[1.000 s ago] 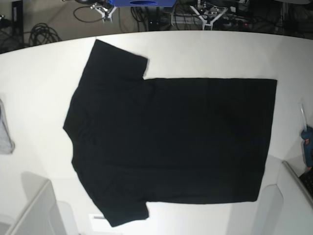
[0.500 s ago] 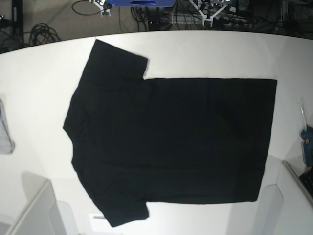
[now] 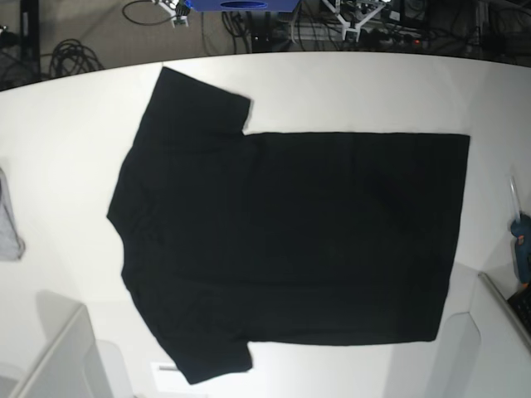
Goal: Fold the T-shirt properly
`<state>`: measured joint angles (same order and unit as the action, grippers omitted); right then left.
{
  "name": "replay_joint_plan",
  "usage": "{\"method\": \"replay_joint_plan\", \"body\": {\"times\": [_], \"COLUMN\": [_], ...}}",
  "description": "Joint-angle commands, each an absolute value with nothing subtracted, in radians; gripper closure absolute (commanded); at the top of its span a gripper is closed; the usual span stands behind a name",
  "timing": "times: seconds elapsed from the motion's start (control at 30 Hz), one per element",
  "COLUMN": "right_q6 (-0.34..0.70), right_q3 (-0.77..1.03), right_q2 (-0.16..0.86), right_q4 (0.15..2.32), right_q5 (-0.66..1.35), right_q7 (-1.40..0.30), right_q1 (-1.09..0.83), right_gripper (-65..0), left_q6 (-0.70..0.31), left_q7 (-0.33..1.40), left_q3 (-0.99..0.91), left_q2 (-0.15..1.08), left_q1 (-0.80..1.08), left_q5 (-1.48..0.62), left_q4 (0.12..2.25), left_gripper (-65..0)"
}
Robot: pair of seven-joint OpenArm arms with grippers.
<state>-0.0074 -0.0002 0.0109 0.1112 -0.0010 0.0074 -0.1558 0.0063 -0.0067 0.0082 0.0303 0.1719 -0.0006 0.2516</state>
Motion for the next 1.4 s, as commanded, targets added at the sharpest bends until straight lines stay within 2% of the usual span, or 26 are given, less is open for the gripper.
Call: {"method": "replay_joint_plan", "body": {"times": [0.0,0.1,0.23,0.5,0.73,0.93,1.1,1.37], "right_q6": [-0.007,-0.007,-0.007,-0.007,-0.007,-0.007,-0.007,-0.007], "right_q3": [-0.002,-0.002,-0.002,-0.004,0.004,0.016,0.15,0.225], "right_q2": [0.013,0.013,0.013,0.018,0.047,0.061,0.061,0.053], "right_q4": [0.111,0.111,0.111,0.117,0.323,0.486,0.593,0.809], "right_q5": [-0.004,-0.004,-0.004,-0.004,0.001,0.002,0.002,0.002], "right_q7": [0.007,0.007,0.007,0.008,-0.016,-0.079,-0.079,-0.081], "right_q1": [-0.162,-0.162,-0.16,-0.16,-0.272,-0.372,-0.46,-0.605], "right_gripper": [0.0,0.0,0.0,0.0,0.0,0.0,0.0,0.0], "left_q6": [0.005,0.005,0.005,0.005,0.005,0.004,0.004,0.004], "left_q7": [-0.005,-0.005,-0.005,-0.005,-0.002,0.002,0.002,0.002], "left_q3": [0.01,0.01,0.01,0.01,0.012,0.012,0.012,-0.002], "left_q2": [0.03,0.03,0.031,0.031,0.036,0.058,0.097,0.17], "left_q1": [0.179,0.18,0.183,0.185,0.223,0.367,0.484,0.687], "left_q5": [0.001,0.001,0.001,0.001,0.01,0.012,0.001,-0.001], "left_q4": [0.252,0.252,0.252,0.252,0.291,0.463,0.608,0.877], "left_gripper": [-34.6,-21.6,0.0,0.0,0.0,0.0,0.0,0.0]}}
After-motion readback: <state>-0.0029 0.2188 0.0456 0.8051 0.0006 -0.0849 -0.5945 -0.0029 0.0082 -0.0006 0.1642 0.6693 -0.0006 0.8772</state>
